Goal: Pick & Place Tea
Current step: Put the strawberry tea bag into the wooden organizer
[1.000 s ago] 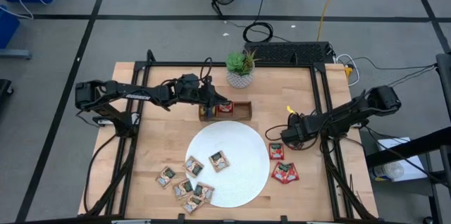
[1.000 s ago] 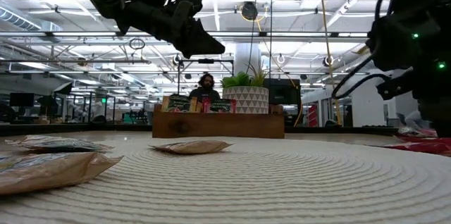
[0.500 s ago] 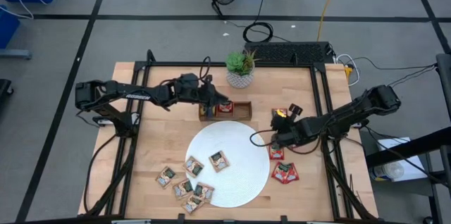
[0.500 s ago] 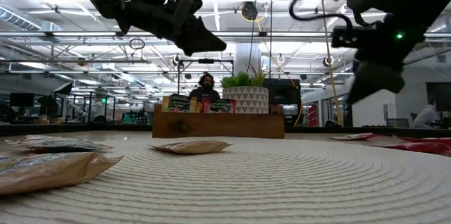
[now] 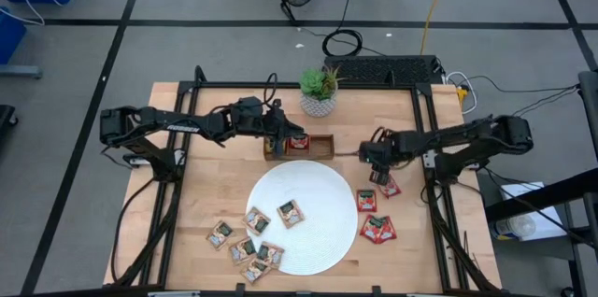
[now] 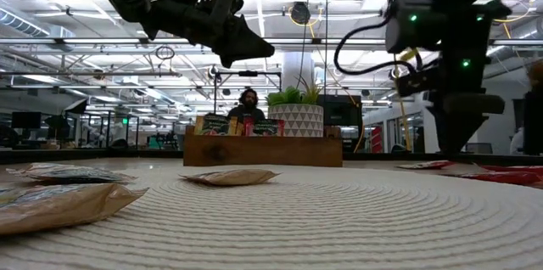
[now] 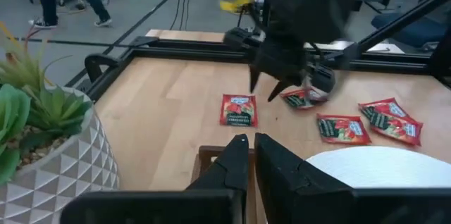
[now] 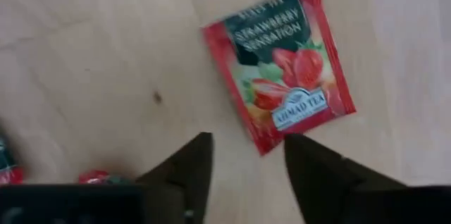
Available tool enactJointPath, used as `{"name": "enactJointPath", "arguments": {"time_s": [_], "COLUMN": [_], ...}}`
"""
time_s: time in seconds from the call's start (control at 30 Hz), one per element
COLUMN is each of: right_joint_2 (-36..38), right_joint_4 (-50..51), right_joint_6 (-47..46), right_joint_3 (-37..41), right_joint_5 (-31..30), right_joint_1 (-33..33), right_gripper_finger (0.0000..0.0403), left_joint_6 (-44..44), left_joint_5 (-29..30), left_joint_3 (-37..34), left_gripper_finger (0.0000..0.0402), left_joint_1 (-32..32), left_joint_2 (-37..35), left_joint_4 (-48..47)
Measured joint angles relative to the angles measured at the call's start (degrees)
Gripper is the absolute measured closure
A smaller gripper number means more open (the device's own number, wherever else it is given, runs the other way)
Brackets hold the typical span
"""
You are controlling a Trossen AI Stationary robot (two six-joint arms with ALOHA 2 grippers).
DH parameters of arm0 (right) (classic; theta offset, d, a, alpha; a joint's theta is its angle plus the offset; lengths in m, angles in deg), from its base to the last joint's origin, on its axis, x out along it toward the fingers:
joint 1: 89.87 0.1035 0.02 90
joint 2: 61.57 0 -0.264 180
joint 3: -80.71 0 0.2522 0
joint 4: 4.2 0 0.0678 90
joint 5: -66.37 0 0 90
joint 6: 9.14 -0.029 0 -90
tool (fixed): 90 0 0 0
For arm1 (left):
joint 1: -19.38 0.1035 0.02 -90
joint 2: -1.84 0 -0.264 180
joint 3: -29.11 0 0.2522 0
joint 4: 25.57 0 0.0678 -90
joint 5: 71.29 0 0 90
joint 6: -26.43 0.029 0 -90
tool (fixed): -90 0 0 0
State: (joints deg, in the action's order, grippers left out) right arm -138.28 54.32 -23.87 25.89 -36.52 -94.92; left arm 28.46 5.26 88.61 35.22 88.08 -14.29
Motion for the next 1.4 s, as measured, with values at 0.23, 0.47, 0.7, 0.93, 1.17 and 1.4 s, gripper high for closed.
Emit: {"name": "enactJointPath", "arguments": {"time_s": [0.23, 0.47, 0.7, 0.93, 1.17, 1.4], "right_joint_2": [0.02, 0.02, -1.68, -5.87, -5.88, -2.47], "right_joint_4": [-1.72, -5.51, -12.13, -9.22, -6.58, -4.74], "right_joint_6": [3.22, 6.56, 15.05, 15.05, 12.62, 12.51], "right_joint_3": [0.0, 0.0, -0.04, -0.05, -0.2, 0.1], "right_joint_5": [8.48, 8.3, 8.67, 15.31, 25.13, 25.52], "right_joint_1": [-10.7, -16.85, -20.6, -23.57, -22.62, -21.35], "right_gripper_finger": [0.0139, 0.0105, 0.0115, 0.0119, 0.012, 0.012], "left_joint_6": [0.6, 2.94, 3.67, 3.67, 3.69, 3.69], "left_joint_5": [-0.01, 0.0, 0.02, 0.02, 0.0, 0.0], "left_joint_3": [0.0, 0.0, 0.0, 0.0, -0.02, -0.02], "left_gripper_finger": [0.0369, 0.0369, 0.0369, 0.0369, 0.0369, 0.0369], "left_joint_1": [-1.27, -2.13, -2.11, -2.11, -2.13, -2.13], "left_joint_2": [0.0, 0.0, 0.0, 0.0, 0.0, 0.0], "left_joint_4": [-2.95, -3.86, -3.86, -3.86, -3.86, -3.86]}}
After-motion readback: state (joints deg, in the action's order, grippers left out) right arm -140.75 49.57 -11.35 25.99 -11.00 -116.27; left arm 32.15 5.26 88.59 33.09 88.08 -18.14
